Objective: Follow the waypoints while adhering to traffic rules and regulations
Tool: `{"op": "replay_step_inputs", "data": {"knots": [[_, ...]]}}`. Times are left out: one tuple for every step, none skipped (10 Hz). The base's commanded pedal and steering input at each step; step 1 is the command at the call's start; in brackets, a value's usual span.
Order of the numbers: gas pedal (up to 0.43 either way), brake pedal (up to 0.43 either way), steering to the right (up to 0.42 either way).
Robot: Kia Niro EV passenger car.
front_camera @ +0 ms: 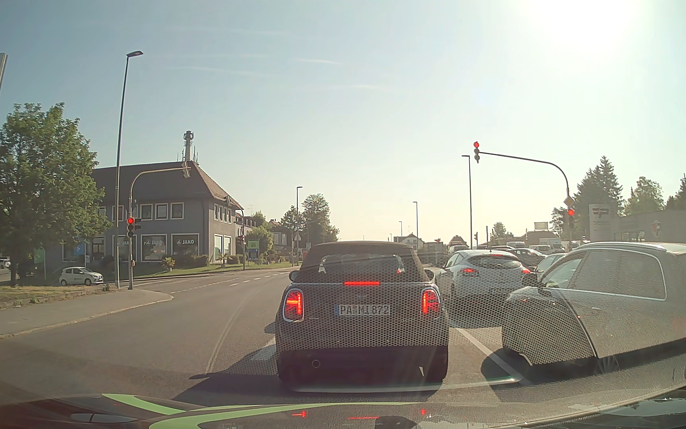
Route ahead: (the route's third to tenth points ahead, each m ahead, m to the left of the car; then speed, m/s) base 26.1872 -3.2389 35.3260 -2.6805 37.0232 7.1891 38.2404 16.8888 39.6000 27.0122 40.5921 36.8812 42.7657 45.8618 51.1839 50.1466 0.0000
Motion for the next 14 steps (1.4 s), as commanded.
{"op": "replay_step_inputs", "data": {"knots": [[0.0,0.299,-0.005],[0.0,0.299,-0.006],[0.0,0.299,-0.005],[0.0,0.293,-0.006],[0.0,0.299,-0.005],[0.0,0.293,-0.005],[0.0,0.293,-0.005],[0.0,0.293,-0.005],[0.0,0.305,-0.005],[0.0,0.299,-0.005],[0.0,0.299,-0.005],[0.0,0.299,-0.005],[0.0,0.299,-0.005],[0.0,0.299,-0.005]]}}
